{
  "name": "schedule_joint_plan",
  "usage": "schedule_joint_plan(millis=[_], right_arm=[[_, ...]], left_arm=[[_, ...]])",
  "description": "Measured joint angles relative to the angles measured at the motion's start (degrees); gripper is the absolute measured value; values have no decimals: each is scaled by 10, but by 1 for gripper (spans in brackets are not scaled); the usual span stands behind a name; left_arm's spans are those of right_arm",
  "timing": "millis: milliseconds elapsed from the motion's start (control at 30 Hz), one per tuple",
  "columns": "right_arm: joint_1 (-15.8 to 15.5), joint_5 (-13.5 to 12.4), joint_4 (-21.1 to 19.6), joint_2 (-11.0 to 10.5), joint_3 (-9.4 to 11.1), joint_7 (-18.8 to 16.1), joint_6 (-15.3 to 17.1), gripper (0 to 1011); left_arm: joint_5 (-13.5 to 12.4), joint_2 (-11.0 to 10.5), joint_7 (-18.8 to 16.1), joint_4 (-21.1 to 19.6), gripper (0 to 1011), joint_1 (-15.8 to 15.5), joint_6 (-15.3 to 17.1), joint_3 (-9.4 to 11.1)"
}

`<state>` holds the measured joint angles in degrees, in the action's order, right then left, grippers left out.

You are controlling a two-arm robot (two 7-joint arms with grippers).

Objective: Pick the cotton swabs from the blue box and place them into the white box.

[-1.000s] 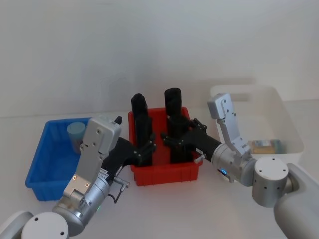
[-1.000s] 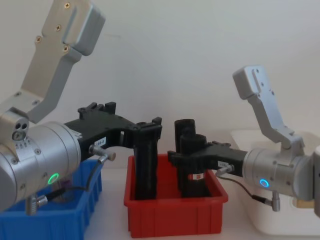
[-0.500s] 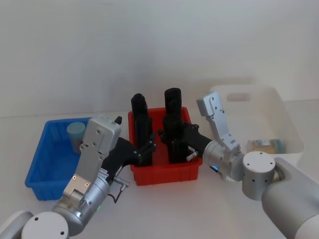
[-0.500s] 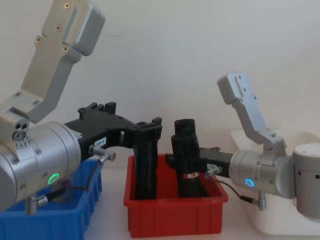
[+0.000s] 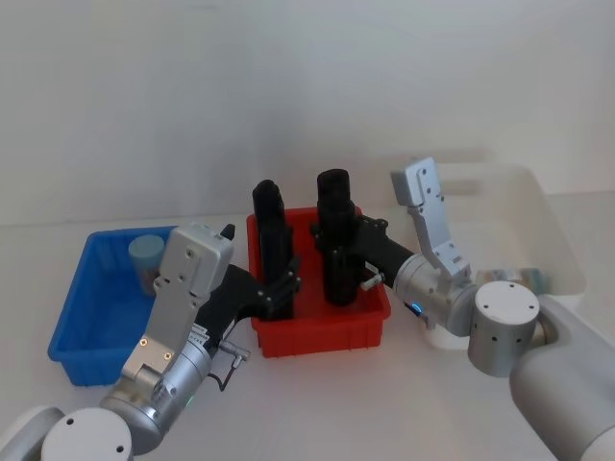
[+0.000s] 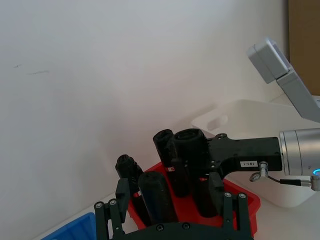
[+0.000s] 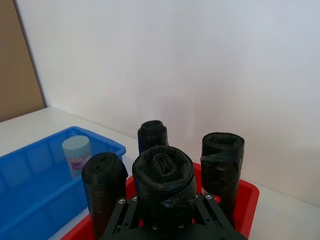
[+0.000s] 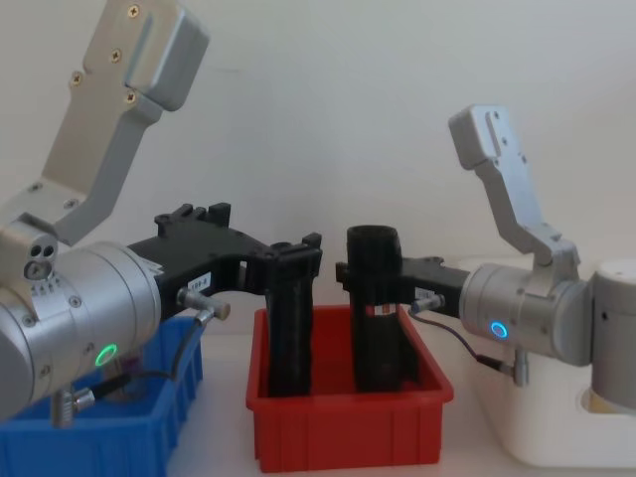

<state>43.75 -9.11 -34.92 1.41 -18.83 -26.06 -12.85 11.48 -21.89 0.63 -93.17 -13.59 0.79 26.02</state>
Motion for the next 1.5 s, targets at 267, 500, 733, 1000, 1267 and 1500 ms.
schedule_joint_plan(millis=[267, 500, 733, 1000, 1267, 1500], right_arm=[[-43, -14, -116, -19, 9, 13, 23, 363], [-75, -16, -202, -34, 16, 38, 42, 339], [-102, -12, -270, -50, 26, 72, 63, 339], [-127, -3, -330, -70, 42, 117, 100, 339], [-146, 2, -368, -91, 61, 158, 143, 341], [-155, 4, -382, -103, 73, 177, 165, 532]], left_arm=[[0, 0, 0, 0, 1004, 0, 0, 0], [0, 0, 0, 0, 1004, 0, 0, 0], [0, 0, 0, 0, 1004, 0, 0, 0], [0, 0, 0, 0, 1004, 0, 0, 0], [0, 0, 0, 0, 1004, 0, 0, 0], [0, 0, 0, 0, 1004, 0, 0, 0]])
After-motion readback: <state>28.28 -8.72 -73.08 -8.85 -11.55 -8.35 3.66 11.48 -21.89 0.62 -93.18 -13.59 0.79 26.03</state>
